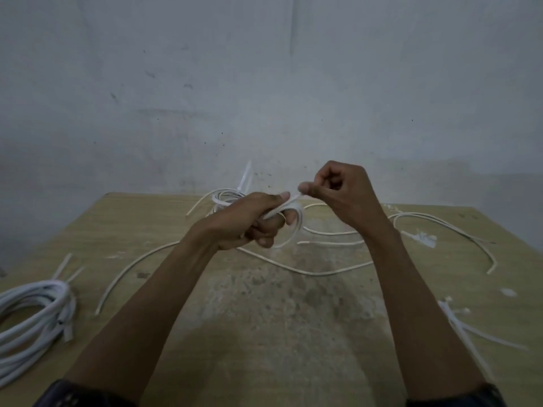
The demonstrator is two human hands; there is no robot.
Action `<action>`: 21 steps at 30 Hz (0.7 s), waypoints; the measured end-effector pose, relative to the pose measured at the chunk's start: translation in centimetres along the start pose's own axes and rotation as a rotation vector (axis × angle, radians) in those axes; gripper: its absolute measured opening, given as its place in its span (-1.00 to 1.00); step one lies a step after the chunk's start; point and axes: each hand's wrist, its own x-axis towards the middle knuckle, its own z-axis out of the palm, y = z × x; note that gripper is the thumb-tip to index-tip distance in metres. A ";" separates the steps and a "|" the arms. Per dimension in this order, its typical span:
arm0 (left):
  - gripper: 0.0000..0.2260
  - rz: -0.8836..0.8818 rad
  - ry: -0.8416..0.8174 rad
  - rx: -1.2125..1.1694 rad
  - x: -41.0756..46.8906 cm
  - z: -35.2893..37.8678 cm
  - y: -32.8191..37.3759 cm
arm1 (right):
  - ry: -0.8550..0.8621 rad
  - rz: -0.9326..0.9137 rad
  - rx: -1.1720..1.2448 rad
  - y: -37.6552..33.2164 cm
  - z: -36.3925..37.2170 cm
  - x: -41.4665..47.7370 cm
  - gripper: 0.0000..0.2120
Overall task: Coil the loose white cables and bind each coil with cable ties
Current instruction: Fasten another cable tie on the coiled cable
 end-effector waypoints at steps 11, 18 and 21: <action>-0.56 0.650 0.618 -0.792 -1.3 -5.9 2.9 | -0.158 0.131 -0.201 6.0 0.1 -1.1 -0.81; -0.63 0.387 0.562 0.543 2.0 0.5 -1.8 | -0.356 -0.096 -0.249 -3.3 1.3 -0.4 -0.73; -0.54 0.160 0.328 0.375 1.3 0.5 -1.2 | -0.089 -0.065 -0.261 -2.0 0.0 0.1 -0.75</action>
